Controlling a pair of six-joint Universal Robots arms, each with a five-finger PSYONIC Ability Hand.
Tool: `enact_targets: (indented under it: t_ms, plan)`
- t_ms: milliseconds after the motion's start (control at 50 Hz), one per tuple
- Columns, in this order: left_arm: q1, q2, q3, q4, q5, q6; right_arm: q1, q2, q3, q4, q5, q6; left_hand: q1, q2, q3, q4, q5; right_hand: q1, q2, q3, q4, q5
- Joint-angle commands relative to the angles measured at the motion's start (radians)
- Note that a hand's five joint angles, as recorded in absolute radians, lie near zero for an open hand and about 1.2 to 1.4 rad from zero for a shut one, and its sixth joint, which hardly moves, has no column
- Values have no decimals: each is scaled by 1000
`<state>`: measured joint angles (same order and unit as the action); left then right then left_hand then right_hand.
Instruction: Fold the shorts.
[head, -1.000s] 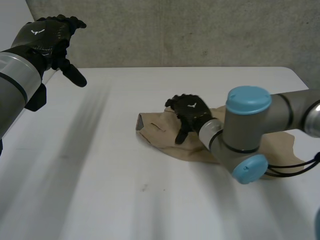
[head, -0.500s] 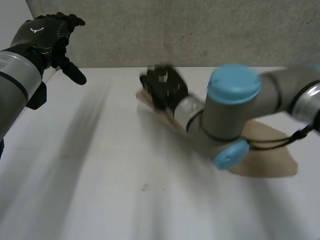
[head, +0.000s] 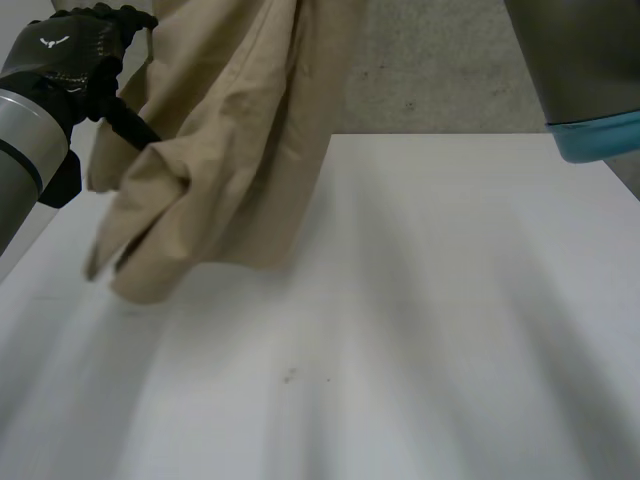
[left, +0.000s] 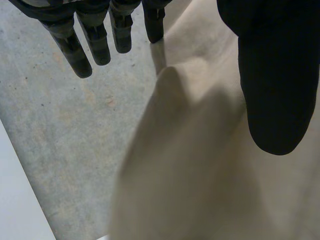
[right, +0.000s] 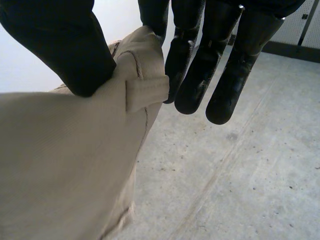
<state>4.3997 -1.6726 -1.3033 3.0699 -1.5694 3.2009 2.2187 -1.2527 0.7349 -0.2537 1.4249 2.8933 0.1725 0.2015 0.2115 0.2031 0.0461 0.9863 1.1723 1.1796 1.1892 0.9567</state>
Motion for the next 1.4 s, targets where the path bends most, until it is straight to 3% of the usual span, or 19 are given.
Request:
enact_targets:
  t_ms: [20,200,380,440,480,520,620,740,840,1020,1400]
  plan:
    - [0,10,-2,0,0,-1,7,-11,159,16,5,-28,17,-12,-21,-13,-31,410,224,217,207,265]
    - [0,11,-7,1,2,1,1,114,388,120,91,-250,15,-14,-24,-16,-34,410,224,217,207,265]
    - [0,10,-8,1,2,2,-13,263,503,292,88,-468,15,-14,-24,-16,-34,410,224,217,207,265]
    - [-2,5,-11,1,2,2,-37,269,515,292,86,-470,15,-14,-24,-16,-34,-16,-202,-209,-218,-161]
    - [-2,4,-11,0,2,4,-48,262,515,291,91,-467,15,-14,-24,-16,-34,-648,-834,-841,-851,-793]
    - [-2,4,-13,0,2,4,-51,257,512,289,89,-463,15,-14,-24,-16,-34,-748,-934,-942,-951,-893]
    - [-2,2,-13,0,3,4,-56,181,517,252,91,-382,15,-14,-24,-16,-34,-812,-998,-1005,-1015,-957]
    - [-3,1,-11,0,3,2,-183,-52,590,139,111,-21,15,-14,-24,-16,-34,-812,-998,-1005,-1015,-957]
    - [-6,-6,-10,0,2,2,-281,-157,617,136,124,170,15,-14,-24,-16,-34,-812,-998,-1005,-1015,-957]
    - [-9,-27,2,-10,-4,2,-352,-151,601,247,129,173,15,-14,-24,-16,-34,-812,-998,-1005,-1015,-957]
    - [-11,-38,15,-51,-3,2,-378,-117,590,274,134,172,12,-17,-27,-19,-36,-812,-998,-1005,-1015,-957]
